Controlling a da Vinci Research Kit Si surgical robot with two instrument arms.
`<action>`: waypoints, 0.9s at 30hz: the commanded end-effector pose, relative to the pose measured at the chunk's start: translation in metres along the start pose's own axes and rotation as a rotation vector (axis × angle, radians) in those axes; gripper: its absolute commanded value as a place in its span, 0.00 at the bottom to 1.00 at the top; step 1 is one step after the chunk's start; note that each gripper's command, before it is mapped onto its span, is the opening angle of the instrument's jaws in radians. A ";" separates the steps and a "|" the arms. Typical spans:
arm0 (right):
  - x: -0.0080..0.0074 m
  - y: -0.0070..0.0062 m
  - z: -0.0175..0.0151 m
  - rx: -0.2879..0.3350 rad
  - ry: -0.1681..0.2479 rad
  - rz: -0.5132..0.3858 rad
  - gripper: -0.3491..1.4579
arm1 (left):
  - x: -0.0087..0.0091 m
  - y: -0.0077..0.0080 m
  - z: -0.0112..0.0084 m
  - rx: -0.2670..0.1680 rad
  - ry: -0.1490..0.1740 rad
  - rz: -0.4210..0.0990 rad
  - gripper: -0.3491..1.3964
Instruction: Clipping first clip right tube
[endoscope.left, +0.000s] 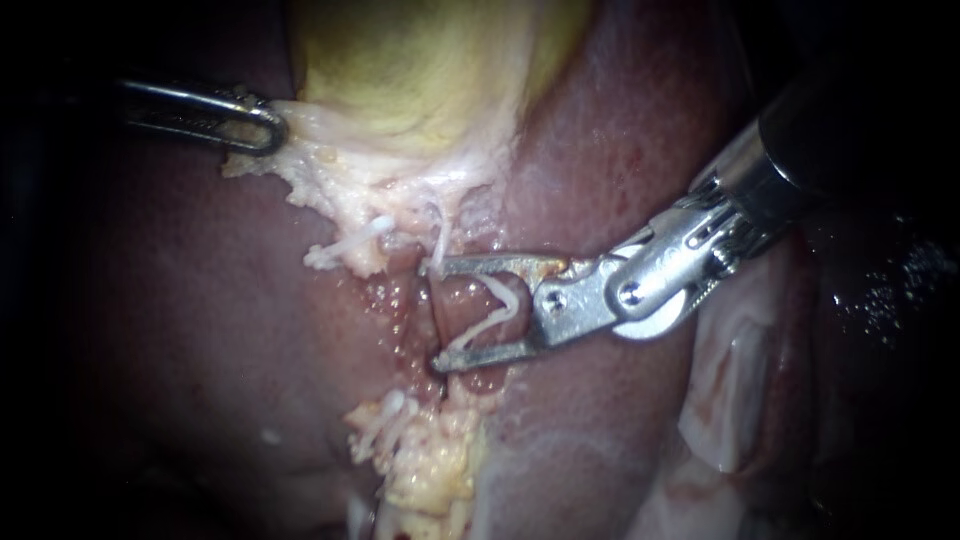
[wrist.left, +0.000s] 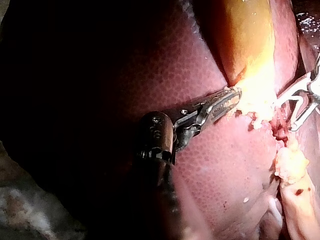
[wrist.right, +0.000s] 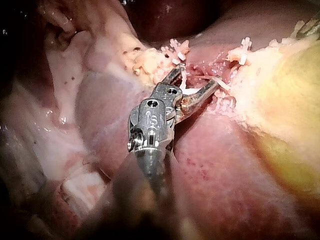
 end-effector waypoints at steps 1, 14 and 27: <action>0.0000 0.0000 0.0000 0.000 0.000 0.000 0.46 | 0.0000 0.0000 0.0000 0.000 0.000 0.000 0.00; -0.0008 -0.0005 -0.0002 0.010 0.030 0.156 0.47 | 0.0000 0.0000 0.0000 0.000 0.000 0.000 0.00; -0.0032 -0.0027 0.0010 0.082 0.083 0.566 0.47 | 0.0000 0.0000 0.0000 0.000 0.000 0.000 0.00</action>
